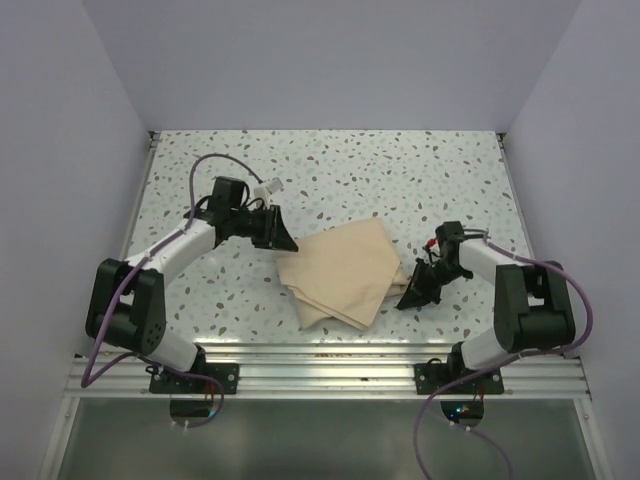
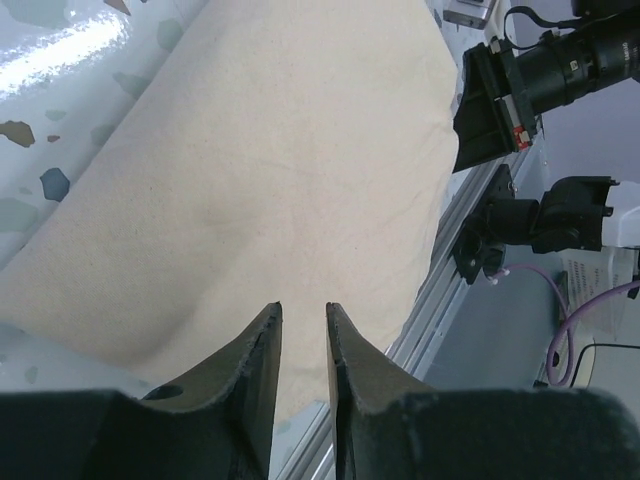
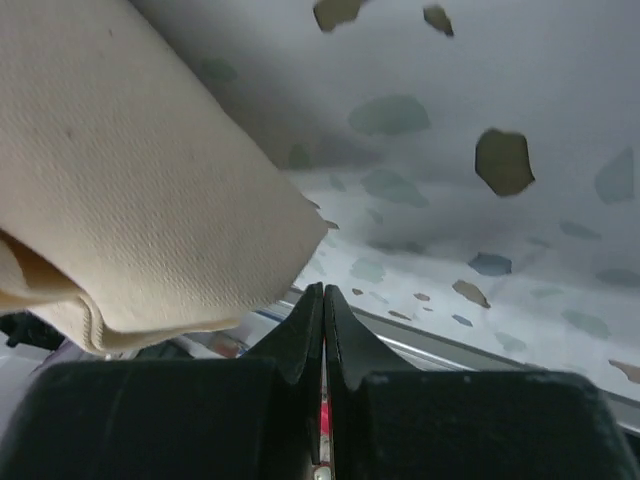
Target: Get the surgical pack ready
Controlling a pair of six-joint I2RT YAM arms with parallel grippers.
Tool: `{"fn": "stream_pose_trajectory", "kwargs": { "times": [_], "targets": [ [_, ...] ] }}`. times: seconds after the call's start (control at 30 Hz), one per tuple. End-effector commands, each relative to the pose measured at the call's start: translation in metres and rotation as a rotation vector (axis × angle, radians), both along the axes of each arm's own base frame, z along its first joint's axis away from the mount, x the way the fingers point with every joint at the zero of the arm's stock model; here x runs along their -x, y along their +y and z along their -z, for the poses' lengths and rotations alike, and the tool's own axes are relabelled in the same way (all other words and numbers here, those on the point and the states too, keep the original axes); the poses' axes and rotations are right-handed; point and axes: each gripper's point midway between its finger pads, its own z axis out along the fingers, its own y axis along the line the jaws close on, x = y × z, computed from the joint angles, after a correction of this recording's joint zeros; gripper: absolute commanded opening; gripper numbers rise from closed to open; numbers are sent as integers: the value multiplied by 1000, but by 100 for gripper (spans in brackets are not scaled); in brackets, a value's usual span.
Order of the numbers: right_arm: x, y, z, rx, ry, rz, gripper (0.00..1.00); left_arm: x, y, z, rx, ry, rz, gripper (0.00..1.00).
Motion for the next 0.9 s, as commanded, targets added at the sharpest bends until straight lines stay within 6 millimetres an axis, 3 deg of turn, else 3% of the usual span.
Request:
{"fn": "stream_pose_trajectory", "kwargs": {
  "times": [0.0, 0.27, 0.4, 0.5, 0.53, 0.57, 0.63, 0.67, 0.77, 0.8, 0.87],
  "targets": [
    [-29, 15, 2, -79, -56, 59, 0, -16, 0, -23, -9, -95, -6, 28],
    [-87, 47, -8, -133, -127, 47, 0, -18, 4, -30, -145, -206, -1, 42],
    [-134, 80, -18, -161, -168, 11, 0, -19, 0, -31, -245, -263, -8, 48],
    [-161, 98, -33, -206, -194, 26, 3, -20, -11, -33, -297, -305, -14, 52],
    [-161, 97, -30, -196, -170, 36, 6, -15, -21, -32, -314, -306, 4, 52],
    [-165, 93, -31, -174, -175, 41, 19, -19, -25, -36, -336, -324, -13, 53],
    [-166, 76, -29, -96, -189, 39, 32, -11, -43, -30, -373, -315, 22, 53],
    [-164, 69, -31, -70, -199, 30, 50, -17, -52, -32, -392, -331, 20, 54],
    [-152, 39, -28, 39, -196, 14, 92, -10, -77, -35, -447, -367, 42, 55],
    [-144, 29, -25, 50, -177, 23, 99, -7, -81, -21, -487, -338, 60, 56],
    [-138, 17, -25, 73, -188, 20, 99, 1, -91, -11, -558, -345, 83, 59]
  ]
}}
